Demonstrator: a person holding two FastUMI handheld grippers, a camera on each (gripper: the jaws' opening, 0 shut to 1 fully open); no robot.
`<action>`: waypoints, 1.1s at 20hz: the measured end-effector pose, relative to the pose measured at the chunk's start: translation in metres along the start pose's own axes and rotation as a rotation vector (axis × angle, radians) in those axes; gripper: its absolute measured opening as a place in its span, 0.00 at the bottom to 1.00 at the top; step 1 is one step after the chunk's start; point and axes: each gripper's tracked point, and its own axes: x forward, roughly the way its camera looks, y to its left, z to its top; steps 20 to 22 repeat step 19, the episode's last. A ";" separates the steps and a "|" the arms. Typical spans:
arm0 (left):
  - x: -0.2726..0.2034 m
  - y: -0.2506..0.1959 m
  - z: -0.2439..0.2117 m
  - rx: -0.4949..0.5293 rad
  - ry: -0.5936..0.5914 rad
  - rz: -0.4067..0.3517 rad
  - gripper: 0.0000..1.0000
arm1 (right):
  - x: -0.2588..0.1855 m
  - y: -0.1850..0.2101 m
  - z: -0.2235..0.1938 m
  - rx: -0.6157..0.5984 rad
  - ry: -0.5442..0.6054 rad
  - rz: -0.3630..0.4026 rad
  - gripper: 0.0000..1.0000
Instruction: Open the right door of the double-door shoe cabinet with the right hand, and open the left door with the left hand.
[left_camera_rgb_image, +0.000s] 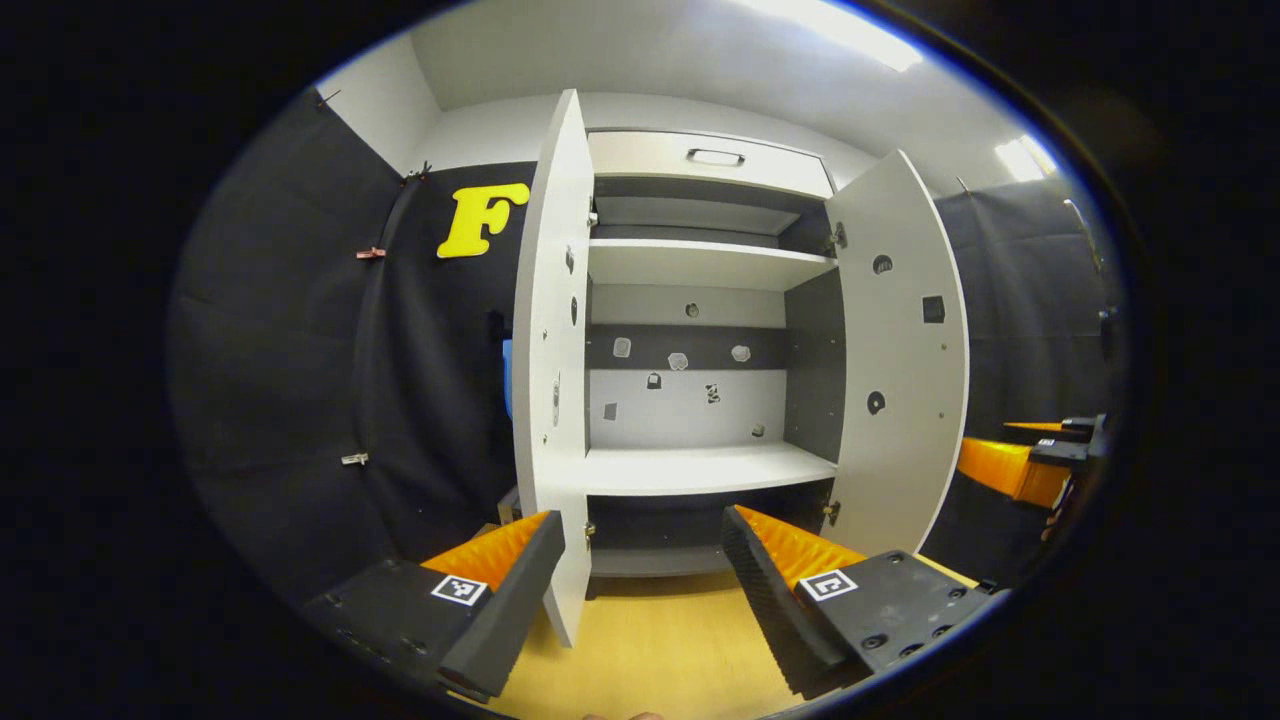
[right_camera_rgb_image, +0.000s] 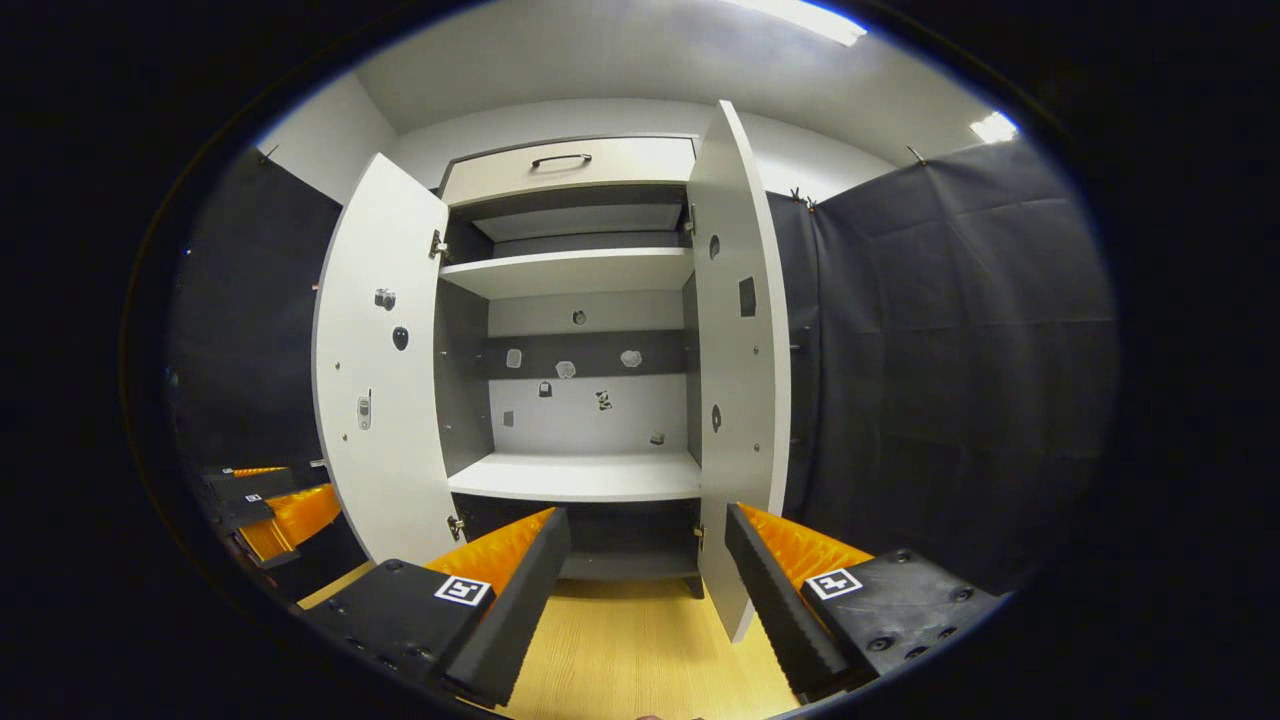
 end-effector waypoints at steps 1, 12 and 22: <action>-0.001 -0.001 0.002 -0.008 -0.009 0.003 0.97 | -0.004 -0.001 -0.005 0.010 0.006 -0.007 0.98; -0.011 0.005 -0.010 -0.010 0.039 0.030 0.98 | -0.010 0.021 -0.024 -0.001 0.033 0.036 0.98; -0.012 0.011 -0.012 0.015 0.052 0.039 0.98 | -0.009 0.017 -0.038 -0.005 0.061 0.011 0.98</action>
